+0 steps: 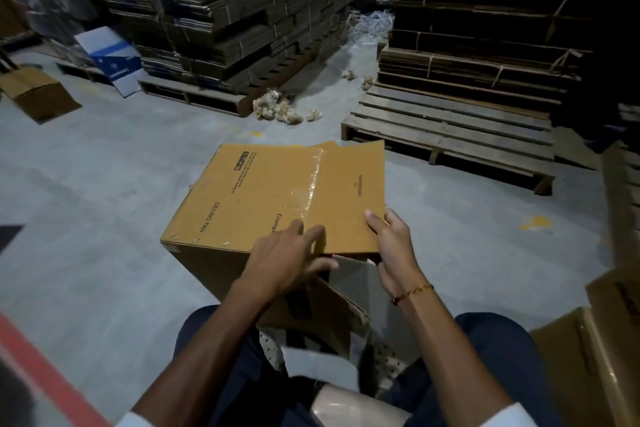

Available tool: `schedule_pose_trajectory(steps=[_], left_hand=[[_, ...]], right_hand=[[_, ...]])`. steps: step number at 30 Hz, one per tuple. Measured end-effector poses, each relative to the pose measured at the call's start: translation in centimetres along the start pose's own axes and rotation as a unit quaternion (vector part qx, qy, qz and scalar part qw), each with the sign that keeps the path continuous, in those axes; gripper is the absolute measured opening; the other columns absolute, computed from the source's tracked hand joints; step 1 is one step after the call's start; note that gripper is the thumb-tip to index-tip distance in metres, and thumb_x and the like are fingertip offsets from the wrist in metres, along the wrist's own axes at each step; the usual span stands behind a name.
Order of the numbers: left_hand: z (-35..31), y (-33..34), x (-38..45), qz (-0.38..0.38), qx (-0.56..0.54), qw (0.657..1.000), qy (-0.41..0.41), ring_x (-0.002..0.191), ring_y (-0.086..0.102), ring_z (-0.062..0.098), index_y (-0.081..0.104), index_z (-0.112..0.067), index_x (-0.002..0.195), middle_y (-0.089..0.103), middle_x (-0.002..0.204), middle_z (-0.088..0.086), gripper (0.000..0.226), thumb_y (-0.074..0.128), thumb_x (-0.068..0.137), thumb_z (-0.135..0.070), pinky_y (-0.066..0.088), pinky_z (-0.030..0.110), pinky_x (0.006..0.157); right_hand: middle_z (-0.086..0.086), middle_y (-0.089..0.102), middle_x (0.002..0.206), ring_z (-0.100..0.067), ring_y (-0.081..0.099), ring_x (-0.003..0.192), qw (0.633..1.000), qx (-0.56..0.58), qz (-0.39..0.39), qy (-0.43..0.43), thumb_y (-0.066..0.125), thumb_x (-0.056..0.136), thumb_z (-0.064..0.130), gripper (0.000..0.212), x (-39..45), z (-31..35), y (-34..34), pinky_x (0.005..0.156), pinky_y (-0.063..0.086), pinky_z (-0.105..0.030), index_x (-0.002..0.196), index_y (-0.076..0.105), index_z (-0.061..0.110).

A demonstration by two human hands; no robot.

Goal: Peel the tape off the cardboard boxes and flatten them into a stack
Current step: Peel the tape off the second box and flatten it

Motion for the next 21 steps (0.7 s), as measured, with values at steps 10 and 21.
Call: schedule_pose_trajectory(steps=[10,21], left_hand=[[3.4,1.2,-0.6,-0.173,-0.066,0.98,-0.069,0.069,0.048,0.01,0.057,-0.015,0.106,0.046,0.104,0.0,0.043,0.034,0.103,-0.05,0.049,0.031,0.058],[2.7,-1.6,-0.7,-0.352,-0.216,0.902,-0.124,0.065,0.049,0.016,0.062,-0.003,0.092,0.054,0.095,0.007,0.035,0.043,0.105,-0.031,0.034,0.023,0.057]], right_hand=[[-0.002,0.063,0.129,-0.022,0.06,0.119,0.975,-0.135,0.176,0.035,0.046,0.104,0.041,0.032,-3.4,-1.4,2.0,0.101,0.054,-0.043,0.127,0.061,0.025],[-0.005,0.065,0.107,-0.025,0.064,0.095,0.753,-0.582,0.218,-0.216,0.05,0.096,0.004,0.034,-7.1,-2.3,4.8,0.078,0.055,-0.035,0.125,0.056,0.022]])
Point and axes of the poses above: each hand's wrist, its own x-axis towards the middle knuckle, its own y-axis out of the palm, z = x × y, the point moved 6 cm from there along x, towards the middle knuckle
